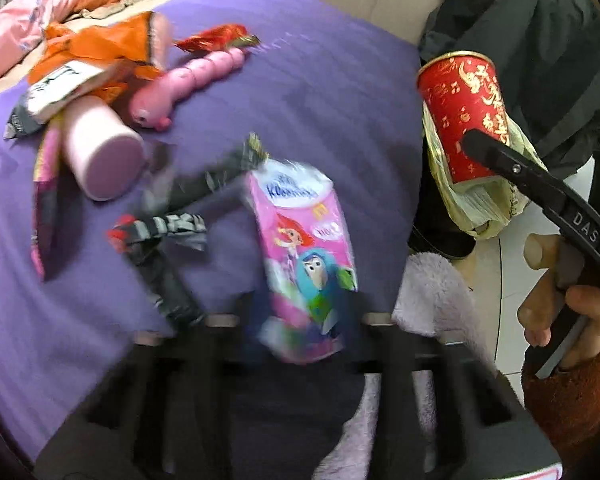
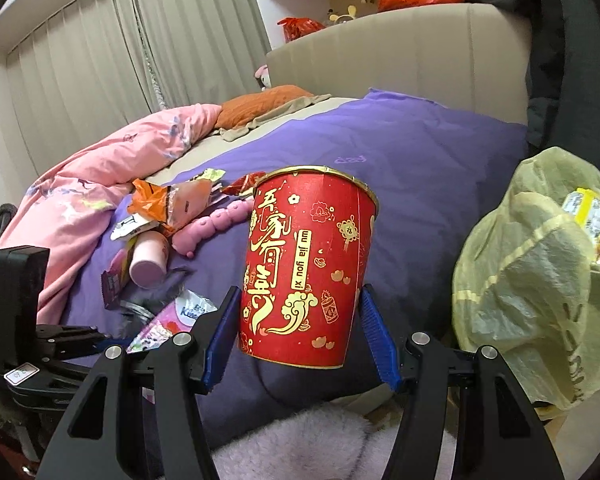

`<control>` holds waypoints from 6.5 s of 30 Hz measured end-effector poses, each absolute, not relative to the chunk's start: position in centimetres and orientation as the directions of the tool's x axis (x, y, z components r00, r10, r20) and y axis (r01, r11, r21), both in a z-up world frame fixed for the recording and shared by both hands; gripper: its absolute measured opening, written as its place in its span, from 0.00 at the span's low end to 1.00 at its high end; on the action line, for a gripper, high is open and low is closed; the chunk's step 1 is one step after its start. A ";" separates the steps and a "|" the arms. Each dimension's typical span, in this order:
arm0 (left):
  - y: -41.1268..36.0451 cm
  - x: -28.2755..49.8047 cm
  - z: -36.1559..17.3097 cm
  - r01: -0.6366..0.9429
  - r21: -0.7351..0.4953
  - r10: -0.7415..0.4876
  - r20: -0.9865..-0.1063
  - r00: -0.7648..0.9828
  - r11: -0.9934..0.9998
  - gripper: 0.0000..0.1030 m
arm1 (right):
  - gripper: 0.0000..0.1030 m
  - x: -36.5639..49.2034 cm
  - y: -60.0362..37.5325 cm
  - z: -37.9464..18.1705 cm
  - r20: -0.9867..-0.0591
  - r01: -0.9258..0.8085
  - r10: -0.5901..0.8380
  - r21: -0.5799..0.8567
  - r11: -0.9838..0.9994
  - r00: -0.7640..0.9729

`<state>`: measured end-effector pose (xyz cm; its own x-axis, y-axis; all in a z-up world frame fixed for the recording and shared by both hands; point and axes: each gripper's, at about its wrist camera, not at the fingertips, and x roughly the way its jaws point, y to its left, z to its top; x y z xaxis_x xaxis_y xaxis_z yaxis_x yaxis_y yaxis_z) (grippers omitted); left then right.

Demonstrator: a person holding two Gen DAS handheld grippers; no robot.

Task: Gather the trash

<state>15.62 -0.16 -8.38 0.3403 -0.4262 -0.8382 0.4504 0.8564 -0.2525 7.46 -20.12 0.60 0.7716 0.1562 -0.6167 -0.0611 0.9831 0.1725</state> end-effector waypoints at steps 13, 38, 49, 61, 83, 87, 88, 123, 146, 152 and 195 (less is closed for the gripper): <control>-3.7 16.0 0.4 0.575 -0.186 -0.509 -0.719 0.473 0.797 0.09 | 0.54 5.1 -23.8 5.7 -0.527 -0.068 0.092 0.064 0.996 0.845; -33.9 21.9 1.9 0.882 -0.363 -0.730 -0.683 -0.033 0.301 0.09 | 0.55 2.1 -46.1 11.7 -0.488 0.304 -0.324 -0.123 0.945 0.810; -37.7 25.6 -3.2 0.879 -0.152 -0.486 -0.869 0.099 0.451 0.08 | 0.55 5.1 -47.6 8.3 -0.563 0.246 -0.239 -0.064 0.967 0.791; -33.9 26.0 -2.0 0.865 -0.270 -0.589 -0.807 0.037 0.424 0.09 | 0.55 8.0 -46.0 5.1 -0.619 0.211 -0.216 -0.083 0.974 0.755; -23.6 24.0 3.7 0.761 -0.179 -0.631 -0.691 0.353 0.623 0.38 | 0.60 6.0 -39.0 8.0 -0.559 0.185 -0.205 -0.094 0.978 0.803; -19.4 23.6 4.5 0.737 -0.180 -0.629 -0.672 0.391 0.651 0.38 | 0.60 6.6 -36.0 8.9 -0.554 0.134 -0.155 -0.080 0.988 0.818; -18.3 23.6 4.6 0.731 -0.183 -0.628 -0.670 0.397 0.657 0.38 | 0.60 6.8 -35.1 9.2 -0.557 0.117 -0.138 -0.074 0.990 0.819; 16.3 46.2 -6.6 0.406 -0.375 -0.522 -0.775 0.356 0.833 0.50 | 0.60 16.8 -17.2 0.0 -0.730 -0.193 0.043 -0.124 0.973 0.683; 13.7 33.2 -1.7 0.379 -0.319 -0.459 -0.806 0.374 0.869 0.03 | 0.60 15.8 -12.9 2.3 -0.660 -0.289 0.166 -0.081 0.954 0.732; 12.1 32.3 -2.4 0.424 -0.301 -0.473 -0.790 0.391 0.854 0.05 | 0.60 22.4 -11.4 3.7 -0.638 -0.332 0.203 -0.088 0.939 0.743; 9.8 40.9 -7.9 0.451 -0.254 -0.402 -0.875 0.269 0.856 0.16 | 0.37 17.8 -16.4 0.2 -0.687 -0.221 0.250 0.131 0.966 0.683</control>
<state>40.93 9.81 -7.92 0.2688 -0.4017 -0.8754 0.4509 0.8556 -0.2541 17.85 -16.44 0.25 0.6828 0.2496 -0.6866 -0.2214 0.9663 0.1311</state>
